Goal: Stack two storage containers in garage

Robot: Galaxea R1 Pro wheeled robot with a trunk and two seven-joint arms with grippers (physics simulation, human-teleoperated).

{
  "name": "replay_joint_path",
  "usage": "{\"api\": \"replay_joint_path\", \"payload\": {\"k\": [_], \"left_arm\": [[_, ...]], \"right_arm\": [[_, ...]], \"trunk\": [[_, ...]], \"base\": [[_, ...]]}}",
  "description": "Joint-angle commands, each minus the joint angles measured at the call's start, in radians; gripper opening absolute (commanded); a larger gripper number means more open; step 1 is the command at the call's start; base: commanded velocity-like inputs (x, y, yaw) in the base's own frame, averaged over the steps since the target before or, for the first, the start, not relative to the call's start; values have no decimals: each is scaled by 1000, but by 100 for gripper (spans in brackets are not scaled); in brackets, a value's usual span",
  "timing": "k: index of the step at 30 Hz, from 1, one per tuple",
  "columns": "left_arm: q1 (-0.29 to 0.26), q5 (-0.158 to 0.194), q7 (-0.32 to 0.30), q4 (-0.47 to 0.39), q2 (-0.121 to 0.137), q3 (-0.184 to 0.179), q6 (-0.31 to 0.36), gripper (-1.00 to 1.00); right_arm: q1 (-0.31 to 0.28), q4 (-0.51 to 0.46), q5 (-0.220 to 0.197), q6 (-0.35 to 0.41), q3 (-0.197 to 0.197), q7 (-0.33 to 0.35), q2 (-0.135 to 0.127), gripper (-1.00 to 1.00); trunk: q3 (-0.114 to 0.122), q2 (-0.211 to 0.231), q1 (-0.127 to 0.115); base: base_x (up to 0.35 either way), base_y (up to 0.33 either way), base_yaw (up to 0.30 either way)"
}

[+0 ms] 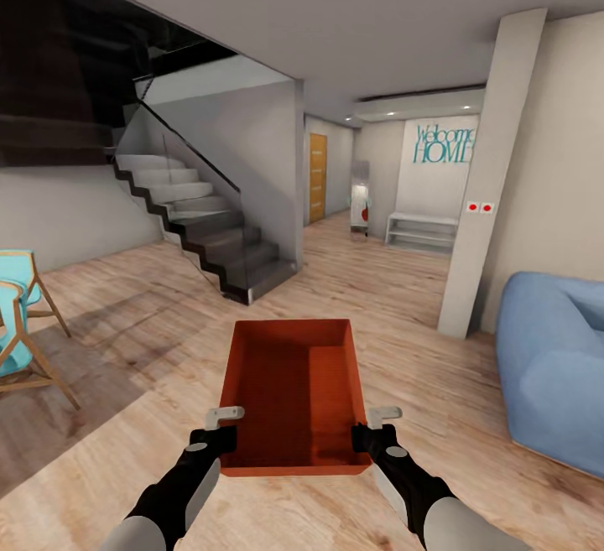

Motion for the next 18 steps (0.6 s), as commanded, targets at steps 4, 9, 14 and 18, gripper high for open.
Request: {"api": "replay_joint_path", "payload": {"k": [4,9,14,18], "left_arm": [[-1,-12,16,-6,4,16,2,-100],[-1,-13,16,-6,4,16,2,-100],[-1,-14,16,-6,4,16,2,-100],[-1,-14,16,-6,4,16,2,-100]], "right_arm": [[-1,3,-14,-4,-18,-8,-15,-100],[-1,2,-14,-4,-18,-8,-17,-100],[-1,2,-14,-4,-18,-8,-16,-100],[-1,3,-14,-4,-18,-8,-16,-100]], "trunk": [[-1,-1,1],[-1,-1,1],[-1,-1,1],[-1,-1,1]], "base": [[325,0,0],[325,0,0],[325,0,-67],[325,0,-256]]}}
